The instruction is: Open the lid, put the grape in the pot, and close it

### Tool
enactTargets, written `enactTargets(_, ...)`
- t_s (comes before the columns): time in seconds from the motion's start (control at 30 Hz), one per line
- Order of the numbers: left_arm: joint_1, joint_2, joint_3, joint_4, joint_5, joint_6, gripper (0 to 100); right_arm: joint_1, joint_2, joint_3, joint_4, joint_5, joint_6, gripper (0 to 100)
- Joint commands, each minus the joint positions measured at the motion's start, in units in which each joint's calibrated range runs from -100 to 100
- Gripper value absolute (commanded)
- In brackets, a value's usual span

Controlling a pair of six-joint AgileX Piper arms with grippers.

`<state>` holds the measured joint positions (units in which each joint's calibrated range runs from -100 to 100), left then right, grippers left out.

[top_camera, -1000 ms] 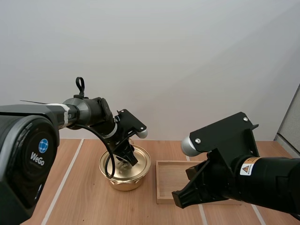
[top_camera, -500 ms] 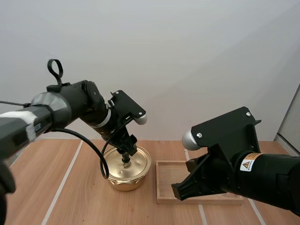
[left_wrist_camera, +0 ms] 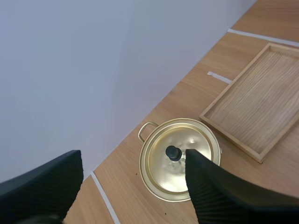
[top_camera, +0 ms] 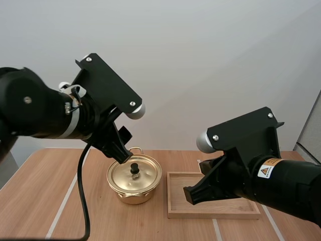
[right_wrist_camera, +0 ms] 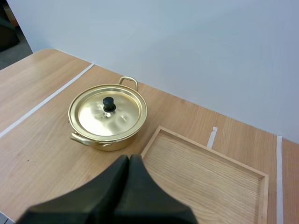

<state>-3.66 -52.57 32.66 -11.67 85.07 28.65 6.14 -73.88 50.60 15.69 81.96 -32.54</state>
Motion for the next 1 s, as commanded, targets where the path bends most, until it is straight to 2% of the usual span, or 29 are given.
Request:
enactTargets(0.0, -0.29, -5.4, -0.1, 0.4, 6.3, -2.1, 100, -0.2, -0.5, 0.0, -0.1, -2.3, 0.1, 0)
enactTargets(0.07, -0.29, -7.8, -0.1, 0.4, 8.6, -3.8, 100, -0.2, -0.5, 0.0, -1.1, -2.9, 0.1, 0)
enactTargets(0.1, -0.29, -8.8, -0.1, 0.4, 9.0, -4.8, 87, -0.2, -0.5, 0.0, -1.5, -3.1, 0.1, 0)
enactTargets(0.27, -0.29, -12.2, 2.1, 0.1, 8.2, -5.8, 3, -0.2, -0.5, 0.0, -1.5, -4.0, 0.1, 0)
enactTargets(0.37, -0.29, -13.7, 5.2, -0.4, 4.6, -6.3, 0, -0.2, -0.5, 0.0, -1.7, -4.1, 0.1, 0)
enactTargets(0.5, -0.29, -16.2, 12.3, -0.4, -6.8, -7.9, 0, -0.2, -0.5, 0.2, -2.3, -7.0, 0.2, 0)
enactTargets(0.6, -0.29, -18.6, 19.3, -0.4, -19.4, -12.3, 0, -0.2, -0.5, 2.3, -2.4, -13.1, 4.7, 0)
enactTargets(0.87, -0.29, -19.3, 22.6, -0.4, -23.1, -24.2, 0, -0.2, -1.2, 7.6, -4.0, -21.2, 6.1, 0)
enactTargets(0.97, 0.58, -21.1, 22.6, -0.4, -25.9, -26.4, 0, -0.2, -3.9, 8.5, -4.8, -24.5, 6.1, 0)
